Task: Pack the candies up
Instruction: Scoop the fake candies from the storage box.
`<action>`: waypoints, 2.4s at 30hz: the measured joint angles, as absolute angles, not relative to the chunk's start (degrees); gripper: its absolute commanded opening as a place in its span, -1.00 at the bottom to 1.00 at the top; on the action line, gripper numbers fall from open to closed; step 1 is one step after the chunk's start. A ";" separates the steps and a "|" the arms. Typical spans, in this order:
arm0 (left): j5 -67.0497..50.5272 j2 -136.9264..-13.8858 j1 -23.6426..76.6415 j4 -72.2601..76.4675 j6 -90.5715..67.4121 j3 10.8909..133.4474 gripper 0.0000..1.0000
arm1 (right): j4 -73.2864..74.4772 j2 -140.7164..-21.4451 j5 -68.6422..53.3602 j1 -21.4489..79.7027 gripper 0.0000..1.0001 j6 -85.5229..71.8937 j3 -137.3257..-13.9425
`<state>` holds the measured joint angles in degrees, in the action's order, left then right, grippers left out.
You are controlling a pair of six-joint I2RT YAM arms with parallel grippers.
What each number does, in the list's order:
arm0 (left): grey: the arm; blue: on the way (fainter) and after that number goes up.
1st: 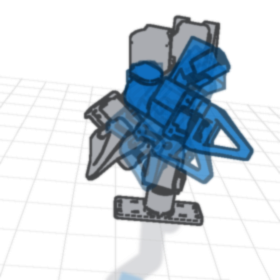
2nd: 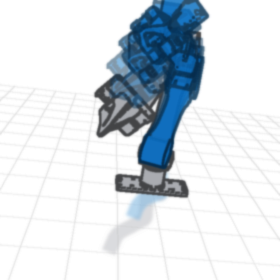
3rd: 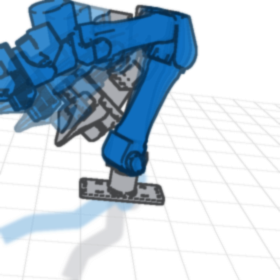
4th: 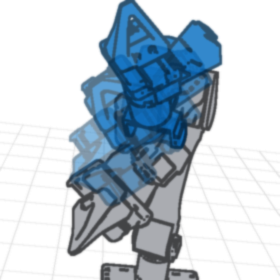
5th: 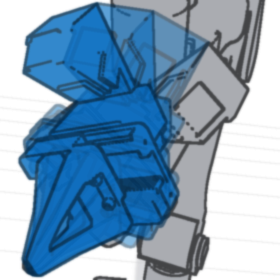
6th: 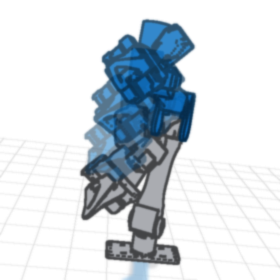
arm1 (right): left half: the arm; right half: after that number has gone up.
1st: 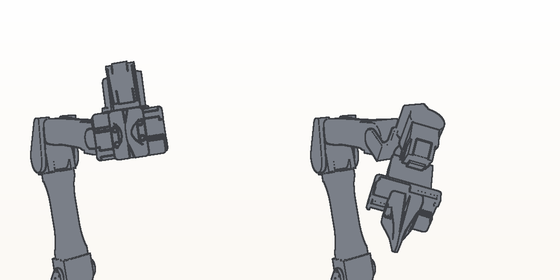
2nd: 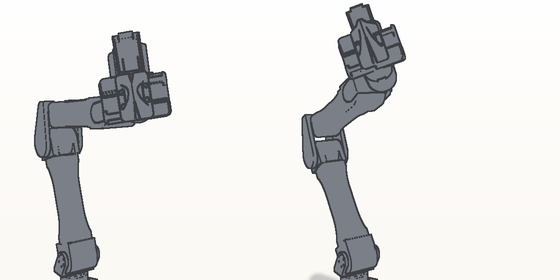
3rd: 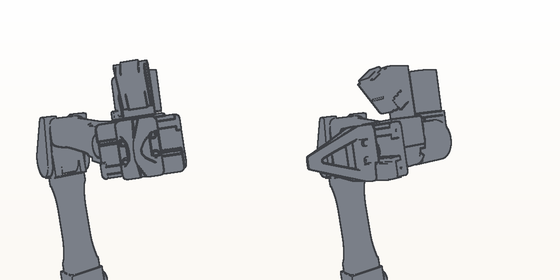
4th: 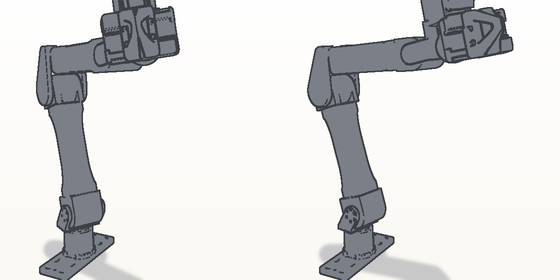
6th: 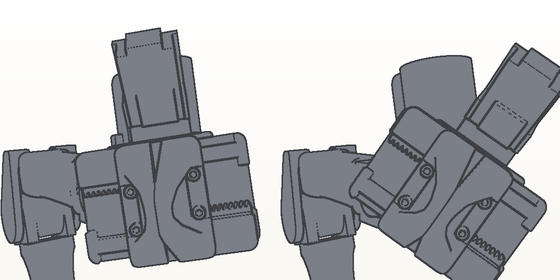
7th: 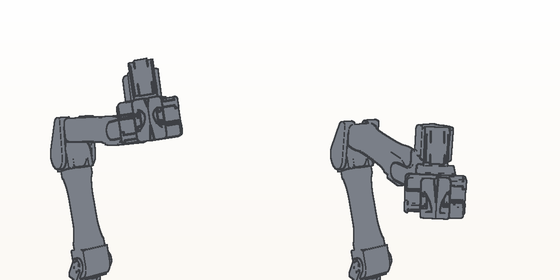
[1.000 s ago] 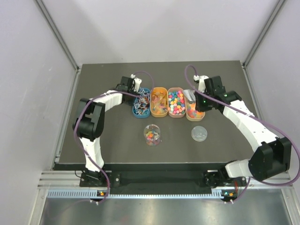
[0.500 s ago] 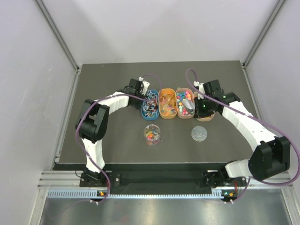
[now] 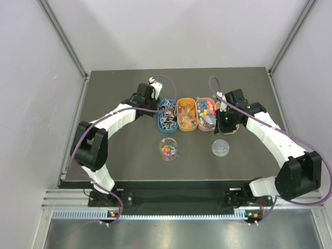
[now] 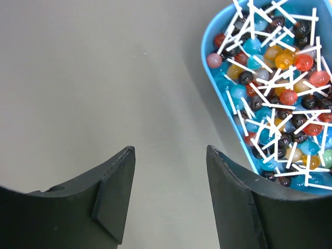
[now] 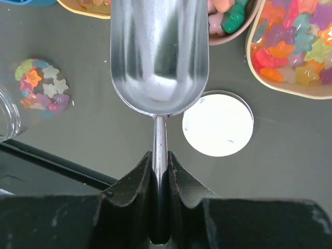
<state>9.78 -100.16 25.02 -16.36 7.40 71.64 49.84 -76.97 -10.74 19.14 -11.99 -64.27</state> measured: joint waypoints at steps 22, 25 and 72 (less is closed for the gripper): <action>11.40 -98.63 25.02 -16.21 5.43 69.87 0.25 | 52.95 -87.53 -10.15 17.08 -1.00 -10.13 -68.75; 11.40 -98.63 25.02 -16.19 5.13 69.87 0.25 | 52.77 -88.90 -9.89 17.08 -1.00 -9.52 -69.67; 9.54 -98.74 23.70 -16.21 1.48 65.01 0.25 | 41.56 -105.08 -7.94 17.06 -1.00 1.06 -77.71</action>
<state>9.54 -98.74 23.70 -16.21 1.48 65.01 41.56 -105.08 -7.94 17.06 1.06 -77.71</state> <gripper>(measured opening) 0.626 0.132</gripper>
